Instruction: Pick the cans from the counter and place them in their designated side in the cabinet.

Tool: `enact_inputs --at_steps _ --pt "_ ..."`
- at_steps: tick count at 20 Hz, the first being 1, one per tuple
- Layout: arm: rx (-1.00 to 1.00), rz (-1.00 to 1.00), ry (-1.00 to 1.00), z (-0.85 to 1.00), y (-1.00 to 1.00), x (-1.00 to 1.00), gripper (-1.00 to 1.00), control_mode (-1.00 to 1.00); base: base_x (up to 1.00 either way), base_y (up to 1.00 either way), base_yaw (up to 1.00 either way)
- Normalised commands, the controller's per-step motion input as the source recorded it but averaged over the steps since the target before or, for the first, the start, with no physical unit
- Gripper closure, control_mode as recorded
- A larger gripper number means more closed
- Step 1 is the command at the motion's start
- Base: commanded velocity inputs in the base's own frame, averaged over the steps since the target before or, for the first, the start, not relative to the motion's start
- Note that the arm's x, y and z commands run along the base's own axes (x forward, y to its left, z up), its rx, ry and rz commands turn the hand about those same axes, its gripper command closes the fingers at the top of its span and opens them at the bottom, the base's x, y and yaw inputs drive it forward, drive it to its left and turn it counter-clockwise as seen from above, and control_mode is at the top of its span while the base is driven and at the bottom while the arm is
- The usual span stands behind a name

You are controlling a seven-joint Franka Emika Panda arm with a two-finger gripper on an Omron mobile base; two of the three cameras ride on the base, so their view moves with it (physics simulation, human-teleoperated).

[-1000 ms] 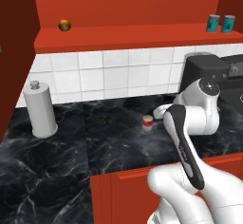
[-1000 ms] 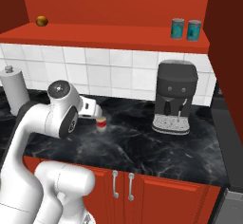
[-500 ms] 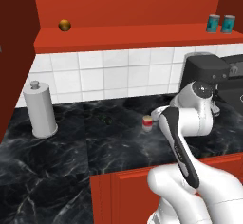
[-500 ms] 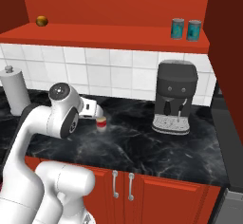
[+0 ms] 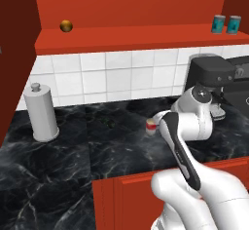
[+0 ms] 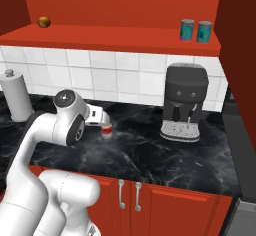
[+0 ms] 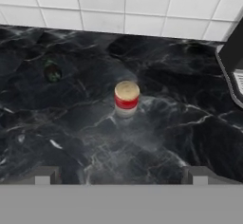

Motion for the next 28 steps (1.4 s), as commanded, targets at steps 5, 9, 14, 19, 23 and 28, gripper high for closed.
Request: enact_inputs --at_steps 5,9,14,19,23,28 --pt "0.00 0.00 0.00 -0.12 0.01 0.17 -1.00 -1.00 0.00 0.00 0.00" --pt "0.00 0.00 0.00 -0.12 0.00 0.17 -1.00 -1.00 0.00 0.00 0.00" --pt "0.00 0.00 0.00 -0.12 0.00 0.16 -1.00 -1.00 0.00 0.00 0.00" --pt "0.00 0.00 0.00 -0.13 0.00 0.17 -1.00 -1.00 0.00 0.00 0.00" --pt "0.00 0.00 0.00 -0.12 0.00 0.16 -1.00 -1.00 0.00 0.00 0.00" --pt "0.00 0.00 0.00 -0.13 0.00 0.16 -1.00 -1.00 0.00 0.00 0.00"
